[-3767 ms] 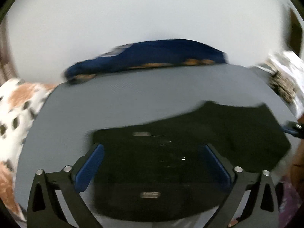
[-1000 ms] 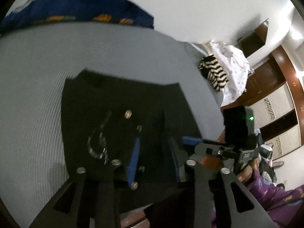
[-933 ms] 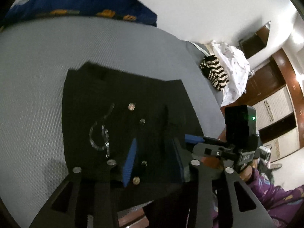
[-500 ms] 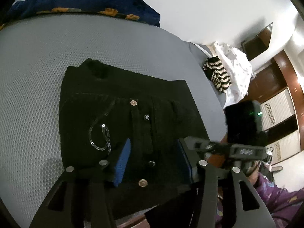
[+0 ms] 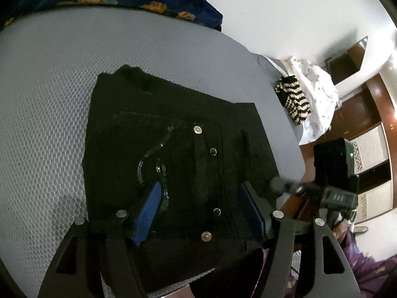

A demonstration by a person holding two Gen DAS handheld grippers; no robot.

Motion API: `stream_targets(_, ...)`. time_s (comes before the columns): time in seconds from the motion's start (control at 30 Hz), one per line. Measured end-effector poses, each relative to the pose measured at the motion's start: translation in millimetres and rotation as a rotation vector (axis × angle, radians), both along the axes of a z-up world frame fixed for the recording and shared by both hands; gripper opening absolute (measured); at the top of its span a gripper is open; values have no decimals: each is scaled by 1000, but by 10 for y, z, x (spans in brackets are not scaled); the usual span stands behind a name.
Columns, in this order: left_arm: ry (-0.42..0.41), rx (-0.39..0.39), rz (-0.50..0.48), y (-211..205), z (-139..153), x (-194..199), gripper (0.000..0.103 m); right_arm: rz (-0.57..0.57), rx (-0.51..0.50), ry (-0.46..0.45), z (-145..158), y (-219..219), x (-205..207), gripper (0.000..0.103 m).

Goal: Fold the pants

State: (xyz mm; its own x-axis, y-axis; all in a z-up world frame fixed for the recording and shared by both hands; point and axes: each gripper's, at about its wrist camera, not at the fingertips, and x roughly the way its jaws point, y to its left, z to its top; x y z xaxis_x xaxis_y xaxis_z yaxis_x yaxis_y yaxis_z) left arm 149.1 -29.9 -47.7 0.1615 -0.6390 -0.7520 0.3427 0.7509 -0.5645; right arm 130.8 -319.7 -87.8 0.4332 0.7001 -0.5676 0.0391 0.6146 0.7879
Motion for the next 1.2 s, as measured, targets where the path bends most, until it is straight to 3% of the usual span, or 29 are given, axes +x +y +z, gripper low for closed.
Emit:
stream_targets(0.03, -2, -2, -3, 4, -1, -1, 66, -37, 13, -9, -12, -103, -16, 62)
stream_targets(0.07, -4, 1, -8, 7, 3, -3, 66, -58, 41, -26, -27, -191, -11, 68)
stream_targets(0.17, -19, 18, -38, -4, 6, -16, 68, -23, 89, -16, -69, -208, 111, 77)
stream_targets(0.37, -39, 23, -70, -72, -43, -39, 70, 53, 3, -4, -154, 105, 320, 84)
stream_targets(0.5, -53, 26, -89, -117, -67, -58, 74, 128, 92, -8, -122, 296, 261, 84)
stream_targets(0.6, -69, 37, -105, -165, -65, -70, 78, 176, 32, -9, -102, 496, 277, 84)
stream_targets(0.63, -72, 39, -108, -174, -64, -71, 78, 190, 20, -16, -98, 539, 287, 79)
stream_targets(0.7, -96, 93, -79, -181, -63, -62, 78, 174, 57, -9, -145, 547, 323, 54)
stream_targets(0.73, -93, 84, -76, -169, -64, -52, 79, 168, 48, 23, -192, 533, 351, 24)
stream_targets(0.77, -88, 61, -68, -128, -62, -39, 79, 165, 53, 35, -227, 516, 368, 19)
stream_targets(0.97, -56, 24, 34, 89, -82, 45, 79, 156, 89, -34, -54, 478, 341, 13)
stream_targets(1.2, -90, 10, 65, 75, 128, 32, 81, 169, 95, -154, 483, 304, 488, 12)
